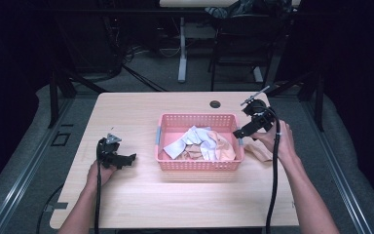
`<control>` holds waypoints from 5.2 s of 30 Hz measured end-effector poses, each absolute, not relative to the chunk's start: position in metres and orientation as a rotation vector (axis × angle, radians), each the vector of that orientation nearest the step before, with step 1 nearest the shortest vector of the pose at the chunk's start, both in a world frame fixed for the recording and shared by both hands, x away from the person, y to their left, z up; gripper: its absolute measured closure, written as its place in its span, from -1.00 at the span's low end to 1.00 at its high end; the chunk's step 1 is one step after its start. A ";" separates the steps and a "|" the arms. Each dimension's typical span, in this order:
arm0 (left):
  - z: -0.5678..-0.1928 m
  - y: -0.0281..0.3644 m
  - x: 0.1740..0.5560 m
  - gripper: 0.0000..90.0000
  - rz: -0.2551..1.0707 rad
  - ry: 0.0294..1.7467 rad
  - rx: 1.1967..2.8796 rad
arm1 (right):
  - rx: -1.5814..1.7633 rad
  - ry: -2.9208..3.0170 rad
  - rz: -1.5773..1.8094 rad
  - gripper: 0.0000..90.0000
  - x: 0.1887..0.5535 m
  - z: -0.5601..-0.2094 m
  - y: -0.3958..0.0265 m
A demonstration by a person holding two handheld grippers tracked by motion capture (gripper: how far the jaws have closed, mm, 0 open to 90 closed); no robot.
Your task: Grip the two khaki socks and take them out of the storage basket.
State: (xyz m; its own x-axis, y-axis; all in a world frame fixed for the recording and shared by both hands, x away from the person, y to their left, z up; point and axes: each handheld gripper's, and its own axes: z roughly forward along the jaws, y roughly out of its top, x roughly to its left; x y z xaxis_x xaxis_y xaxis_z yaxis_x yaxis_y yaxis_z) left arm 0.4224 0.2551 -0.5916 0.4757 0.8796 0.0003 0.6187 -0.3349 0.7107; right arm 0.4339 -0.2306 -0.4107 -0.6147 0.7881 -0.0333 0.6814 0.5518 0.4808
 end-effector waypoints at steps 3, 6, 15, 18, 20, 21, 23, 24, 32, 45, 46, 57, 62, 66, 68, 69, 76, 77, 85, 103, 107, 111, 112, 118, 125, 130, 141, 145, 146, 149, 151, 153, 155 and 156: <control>-0.592 0.255 0.422 -1.00 0.515 1.236 2.073 | 1.189 2.578 0.626 -0.95 0.436 -0.414 -0.218; -0.592 0.255 0.422 -1.00 0.517 1.234 2.073 | 1.160 2.612 0.619 -0.81 0.440 -0.422 -0.205; -0.591 0.255 0.423 -1.00 0.515 1.232 2.077 | 1.185 2.689 0.553 -0.47 0.455 -0.458 -0.181; -0.592 0.255 0.423 -1.00 0.515 1.232 2.077 | 1.200 2.705 0.506 -0.36 0.461 -0.467 -0.177; -0.591 0.255 0.423 -1.00 0.514 1.232 2.078 | 1.217 2.712 0.462 -0.23 0.465 -0.473 -0.174; -0.592 0.255 0.423 -1.00 0.514 1.234 2.074 | 1.219 2.713 0.442 -0.19 0.467 -0.476 -0.173; -0.592 0.255 0.423 -1.00 0.515 1.234 2.072 | 1.254 2.713 0.416 -0.01 0.469 -0.482 -0.171; -0.592 0.255 0.423 -1.00 0.515 1.233 2.073 | 1.248 2.720 0.389 0.02 0.471 -0.483 -0.171; -0.592 0.255 0.423 -1.00 0.515 1.231 2.077 | 1.278 2.717 0.361 0.33 0.477 -0.494 -0.166; -0.591 0.256 0.423 -1.00 0.513 1.231 2.079 | 1.266 2.727 0.387 0.93 0.479 -0.493 -0.170; -0.591 0.256 0.423 -1.00 0.513 1.231 2.079 | 1.261 2.726 0.403 0.93 0.478 -0.490 -0.170; -0.592 0.255 0.423 -1.00 0.515 1.231 2.077 | 1.208 2.672 0.518 0.94 0.464 -0.449 -0.173; -0.591 0.256 0.423 -1.00 0.513 1.231 2.080 | 1.199 2.660 0.579 0.94 0.460 -0.433 -0.178; -0.591 0.256 0.423 -1.00 0.515 1.231 2.078 | 1.180 2.645 0.612 0.94 0.456 -0.421 -0.180; -0.591 0.256 0.423 -1.00 0.513 1.230 2.079 | 1.177 2.646 0.629 0.94 0.455 -0.415 -0.180; -0.591 0.256 0.423 -1.00 0.512 1.230 2.080 | 1.171 2.647 0.633 0.94 0.454 -0.412 -0.180; -0.592 0.255 0.423 -1.00 0.513 1.227 2.075 | 1.150 2.652 0.641 0.94 0.453 -0.397 -0.179; -0.592 0.255 0.423 -1.00 0.513 1.228 2.075 | 1.151 2.652 0.643 0.94 0.453 -0.395 -0.179; -0.592 0.255 0.423 -1.00 0.513 1.228 2.076 | 1.132 2.650 0.690 0.94 0.453 -0.376 -0.183; -0.592 0.255 0.423 -1.00 0.513 1.228 2.075 | 1.116 2.587 0.752 0.95 0.444 -0.333 -0.197; -0.592 0.255 0.423 -1.00 0.513 1.227 2.075 | 1.126 2.571 0.746 0.95 0.442 -0.326 -0.204; -0.592 0.255 0.423 -1.00 0.513 1.227 2.076 | 1.137 2.548 0.737 0.94 0.438 -0.320 -0.216; -0.592 0.255 0.423 -1.00 0.513 1.227 2.075 | 1.145 2.541 0.741 0.94 0.437 -0.319 -0.219; -0.592 0.255 0.423 -1.00 0.514 1.227 2.075 | 1.176 2.505 0.726 0.94 0.433 -0.316 -0.240; -0.592 0.255 0.423 -1.00 0.515 1.228 2.075 | 1.226 2.463 0.691 0.94 0.426 -0.317 -0.267; -0.592 0.255 0.423 -1.00 0.515 1.228 2.074 | 1.263 2.436 0.667 0.94 0.423 -0.323 -0.284; -0.592 0.255 0.423 -1.00 0.515 1.228 2.074 | 1.341 2.421 0.592 0.94 0.425 -0.357 -0.302; -0.592 0.255 0.423 -1.00 0.515 1.226 2.078 | 1.368 2.422 0.558 0.94 0.426 -0.373 -0.305; -0.592 0.255 0.423 -1.00 0.515 1.226 2.078 | 1.374 2.422 0.538 0.94 0.427 -0.378 -0.306; -0.592 0.255 0.423 -1.00 0.515 1.226 2.078 | 1.393 2.424 0.519 0.94 0.429 -0.391 -0.307; -0.592 0.255 0.423 -1.00 0.515 1.226 2.078 | 1.400 2.434 0.510 0.94 0.430 -0.398 -0.308; -0.592 0.255 0.423 -1.00 0.516 1.226 2.078 | 1.409 2.440 0.500 0.94 0.431 -0.405 -0.307; -0.592 0.255 0.423 -1.00 0.515 1.226 2.078 | 1.409 2.443 0.490 0.94 0.431 -0.411 -0.305; -0.592 0.255 0.423 -1.00 0.516 1.226 2.078 | 1.409 2.441 0.486 0.94 0.432 -0.415 -0.304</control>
State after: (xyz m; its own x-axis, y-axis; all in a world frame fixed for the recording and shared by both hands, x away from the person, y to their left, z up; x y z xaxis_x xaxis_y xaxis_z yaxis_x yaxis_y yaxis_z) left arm 0.4231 0.2553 -0.5916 0.4822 0.8760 0.0031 0.6149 -0.3410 0.7110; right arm 0.4318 -0.3043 -0.4150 -0.4850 0.8715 -0.0728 0.7771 0.4677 0.4211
